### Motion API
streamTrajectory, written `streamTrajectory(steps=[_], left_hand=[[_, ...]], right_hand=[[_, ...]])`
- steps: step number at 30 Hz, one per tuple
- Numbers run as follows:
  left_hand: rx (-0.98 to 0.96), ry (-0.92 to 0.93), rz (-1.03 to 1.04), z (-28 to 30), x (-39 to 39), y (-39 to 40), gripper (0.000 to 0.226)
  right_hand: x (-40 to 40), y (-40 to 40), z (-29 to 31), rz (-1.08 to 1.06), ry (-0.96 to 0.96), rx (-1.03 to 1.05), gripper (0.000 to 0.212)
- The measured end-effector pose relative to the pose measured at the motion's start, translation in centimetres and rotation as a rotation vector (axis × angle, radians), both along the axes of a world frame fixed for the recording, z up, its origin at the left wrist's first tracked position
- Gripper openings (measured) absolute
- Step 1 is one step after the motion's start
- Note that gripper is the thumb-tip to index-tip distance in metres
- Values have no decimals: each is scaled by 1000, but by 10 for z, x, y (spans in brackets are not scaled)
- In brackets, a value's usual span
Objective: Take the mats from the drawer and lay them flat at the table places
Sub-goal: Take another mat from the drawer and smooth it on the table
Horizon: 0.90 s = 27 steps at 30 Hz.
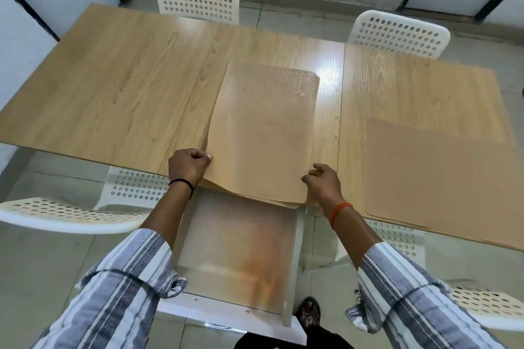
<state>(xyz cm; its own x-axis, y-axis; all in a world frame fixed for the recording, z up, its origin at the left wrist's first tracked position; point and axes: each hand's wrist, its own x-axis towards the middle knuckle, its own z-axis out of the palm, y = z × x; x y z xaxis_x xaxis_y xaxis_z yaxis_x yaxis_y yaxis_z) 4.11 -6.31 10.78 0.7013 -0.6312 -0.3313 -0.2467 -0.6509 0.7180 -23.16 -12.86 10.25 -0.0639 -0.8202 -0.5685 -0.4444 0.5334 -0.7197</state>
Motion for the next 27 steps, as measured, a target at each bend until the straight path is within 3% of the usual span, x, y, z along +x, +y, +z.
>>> streamTrajectory(steps=[2, 5, 6, 15, 20, 23, 27], left_hand=[[12, -83, -14, 4, -3, -1, 23], [-18, -141, -55, 6, -6, -1, 34], [-24, -149, -58, 5, -6, -1, 35], [-83, -118, -53, 2, 1, 6, 34], [-124, -101, -69, 3, 1, 8, 35], [-136, -69, -69, 5, 0, 9, 36], [-162, 146, 31, 8, 4, 7, 35]], right_hand=[[1, -4, 1, 11, 56, -33, 45], [4, -11, -1, 4, 49, -41, 8], [4, -13, 0, 0, 30, -22, 7], [-3, -20, -4, 34, -37, 79, 22], [1, -12, -6, 66, 0, -7, 8], [4, -8, -5, 177, -15, 22, 38], [-2, -1, -1, 168, -115, 38, 53]])
